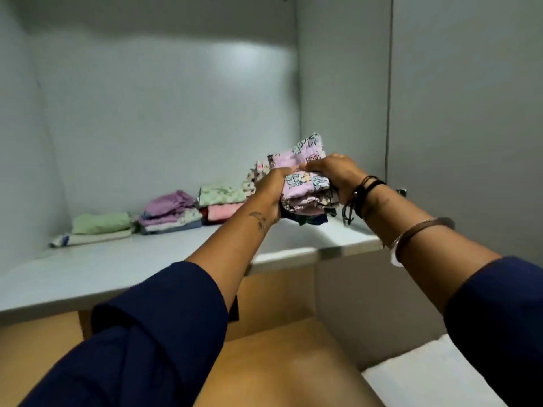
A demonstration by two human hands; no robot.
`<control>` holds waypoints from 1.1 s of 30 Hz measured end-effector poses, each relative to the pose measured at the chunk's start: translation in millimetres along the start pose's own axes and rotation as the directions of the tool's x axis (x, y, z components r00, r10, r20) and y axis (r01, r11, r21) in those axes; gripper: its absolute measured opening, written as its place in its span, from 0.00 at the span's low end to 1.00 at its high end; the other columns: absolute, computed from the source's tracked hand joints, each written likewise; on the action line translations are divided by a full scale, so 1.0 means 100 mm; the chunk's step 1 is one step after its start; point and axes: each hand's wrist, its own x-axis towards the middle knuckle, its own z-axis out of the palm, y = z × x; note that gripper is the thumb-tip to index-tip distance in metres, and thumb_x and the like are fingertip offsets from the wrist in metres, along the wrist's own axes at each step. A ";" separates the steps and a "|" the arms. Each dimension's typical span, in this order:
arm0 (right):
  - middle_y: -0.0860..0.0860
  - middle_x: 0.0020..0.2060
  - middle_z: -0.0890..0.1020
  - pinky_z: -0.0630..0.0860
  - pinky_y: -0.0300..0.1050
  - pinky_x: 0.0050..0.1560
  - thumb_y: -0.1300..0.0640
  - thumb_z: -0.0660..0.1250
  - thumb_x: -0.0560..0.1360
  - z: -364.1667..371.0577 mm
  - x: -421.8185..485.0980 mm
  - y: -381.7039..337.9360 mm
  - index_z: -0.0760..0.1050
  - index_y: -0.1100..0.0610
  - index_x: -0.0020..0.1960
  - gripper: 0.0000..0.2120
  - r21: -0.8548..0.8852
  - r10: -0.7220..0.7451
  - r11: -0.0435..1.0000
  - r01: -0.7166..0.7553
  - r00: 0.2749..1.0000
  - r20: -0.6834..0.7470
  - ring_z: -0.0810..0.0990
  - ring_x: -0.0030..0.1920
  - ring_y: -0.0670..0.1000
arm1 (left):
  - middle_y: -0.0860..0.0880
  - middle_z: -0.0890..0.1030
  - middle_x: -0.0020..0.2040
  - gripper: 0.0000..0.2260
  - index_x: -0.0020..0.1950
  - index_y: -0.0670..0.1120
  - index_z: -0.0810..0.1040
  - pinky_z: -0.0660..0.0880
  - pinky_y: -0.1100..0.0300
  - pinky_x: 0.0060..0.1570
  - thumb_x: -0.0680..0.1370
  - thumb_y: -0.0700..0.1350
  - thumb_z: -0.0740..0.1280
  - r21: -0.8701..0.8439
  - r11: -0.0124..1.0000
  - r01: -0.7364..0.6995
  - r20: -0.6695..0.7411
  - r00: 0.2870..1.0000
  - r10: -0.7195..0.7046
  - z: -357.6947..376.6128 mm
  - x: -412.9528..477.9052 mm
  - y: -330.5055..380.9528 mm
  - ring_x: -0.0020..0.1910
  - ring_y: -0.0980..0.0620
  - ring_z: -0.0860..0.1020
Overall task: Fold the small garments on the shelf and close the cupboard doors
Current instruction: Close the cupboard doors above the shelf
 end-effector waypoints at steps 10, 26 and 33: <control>0.53 0.35 0.78 0.70 0.39 0.30 0.64 0.73 0.69 -0.09 1.36 0.81 0.72 0.56 0.35 0.10 -0.523 0.040 0.851 -0.056 0.998 -0.043 0.78 0.41 0.53 | 0.39 0.83 0.53 0.18 0.60 0.44 0.77 0.82 0.55 0.39 0.77 0.55 0.67 0.136 0.982 0.130 -0.170 0.980 -0.106 -0.02 1.68 -0.79 0.41 0.47 0.85; 0.59 0.61 0.79 0.73 0.47 0.59 0.60 0.59 0.79 -0.04 1.39 0.61 0.76 0.63 0.61 0.14 -0.980 0.230 0.002 0.200 0.953 0.195 0.77 0.54 0.57 | 0.38 0.83 0.56 0.24 0.62 0.40 0.78 0.75 0.43 0.63 0.81 0.55 0.52 0.170 0.960 0.223 -0.210 0.960 -0.186 0.02 1.52 -0.75 0.56 0.40 0.81; 0.59 0.68 0.73 0.69 0.46 0.63 0.55 0.59 0.81 0.06 1.25 0.63 0.69 0.63 0.69 0.19 -0.967 0.292 -0.093 0.235 0.935 0.200 0.74 0.64 0.58 | 0.42 0.76 0.67 0.34 0.70 0.41 0.72 0.67 0.47 0.71 0.79 0.64 0.46 0.163 0.957 0.242 -0.097 0.969 -0.228 0.16 1.44 -0.84 0.67 0.44 0.74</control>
